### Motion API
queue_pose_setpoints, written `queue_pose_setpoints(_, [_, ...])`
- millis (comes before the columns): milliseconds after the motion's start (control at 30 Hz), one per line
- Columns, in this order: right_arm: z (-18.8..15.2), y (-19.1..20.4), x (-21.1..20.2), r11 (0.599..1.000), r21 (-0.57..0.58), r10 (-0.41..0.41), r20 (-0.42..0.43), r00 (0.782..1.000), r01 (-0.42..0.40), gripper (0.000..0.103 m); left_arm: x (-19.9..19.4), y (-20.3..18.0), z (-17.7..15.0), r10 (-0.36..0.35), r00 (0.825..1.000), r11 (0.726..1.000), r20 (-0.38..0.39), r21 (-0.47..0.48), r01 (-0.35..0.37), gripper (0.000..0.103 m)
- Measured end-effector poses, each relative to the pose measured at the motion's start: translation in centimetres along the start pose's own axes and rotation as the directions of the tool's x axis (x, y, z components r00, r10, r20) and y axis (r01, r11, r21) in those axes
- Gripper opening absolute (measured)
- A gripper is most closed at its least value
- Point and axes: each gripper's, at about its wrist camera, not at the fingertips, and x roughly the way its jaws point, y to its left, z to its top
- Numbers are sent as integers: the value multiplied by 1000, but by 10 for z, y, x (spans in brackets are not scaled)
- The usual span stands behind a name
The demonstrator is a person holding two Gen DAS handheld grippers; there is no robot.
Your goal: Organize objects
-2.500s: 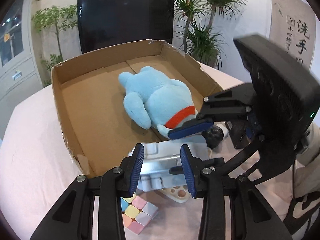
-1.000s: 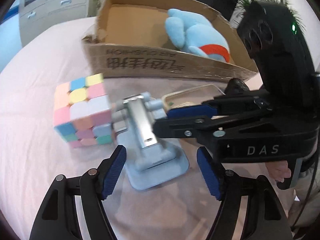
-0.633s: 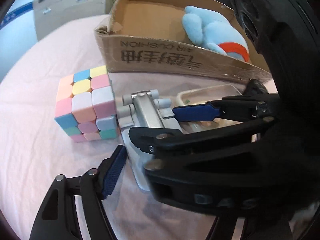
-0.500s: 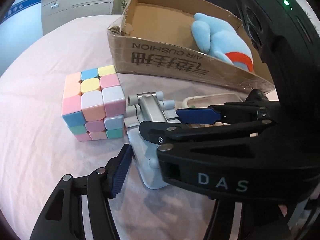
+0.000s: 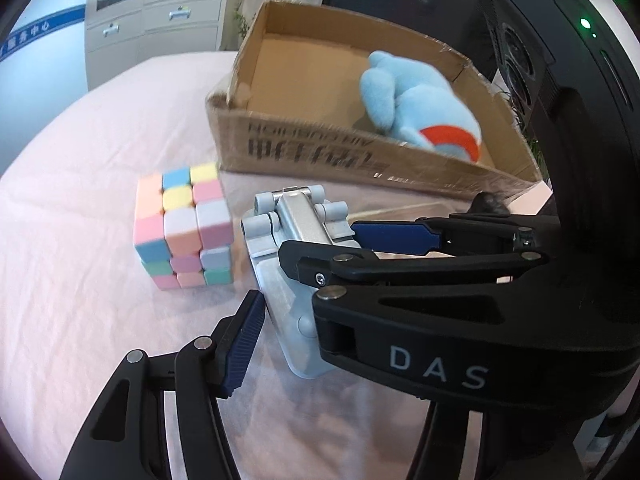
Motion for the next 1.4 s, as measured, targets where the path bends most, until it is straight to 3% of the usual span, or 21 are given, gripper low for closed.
queue_pose_setpoints(433, [43,-18,-54,998,-31,-51,143,988,56,47,-22,-13,64,-19,995,996,101,87,10,59])
queue_pose_setpoints(733, [110,-30,-47,996,-4,-89,225,970,92,47,-12,2,135,-43,987,992,155,124,23,59])
queue_pose_setpoints(800, [121,-34,-39,995,6,-100,228,968,101,45,-4,5,148,-46,987,990,152,138,24,57])
queue_pose_setpoints(867, [132,-43,-24,996,21,-94,207,974,92,43,4,8,155,-57,986,987,155,155,32,46])
queue_pose_setpoints(900, [136,-47,-16,997,23,-71,187,980,68,43,7,9,158,-94,985,984,142,166,70,43])
queue_pose_setpoints(1033, [142,-63,19,995,56,-87,145,986,79,43,46,23,166,-62,997,990,48,127,56,43])
queue_pose_setpoints(1200, [135,-63,34,993,36,-115,114,987,111,42,60,34,156,-14,1000,997,25,80,12,43])
queue_pose_setpoints(1267, [135,-58,19,990,23,-141,147,979,139,48,49,30,156,3,999,997,43,79,-7,45])
queue_pose_setpoints(1400, [125,-55,-36,989,54,-150,229,962,141,66,19,14,154,-1,994,997,112,79,-8,75])
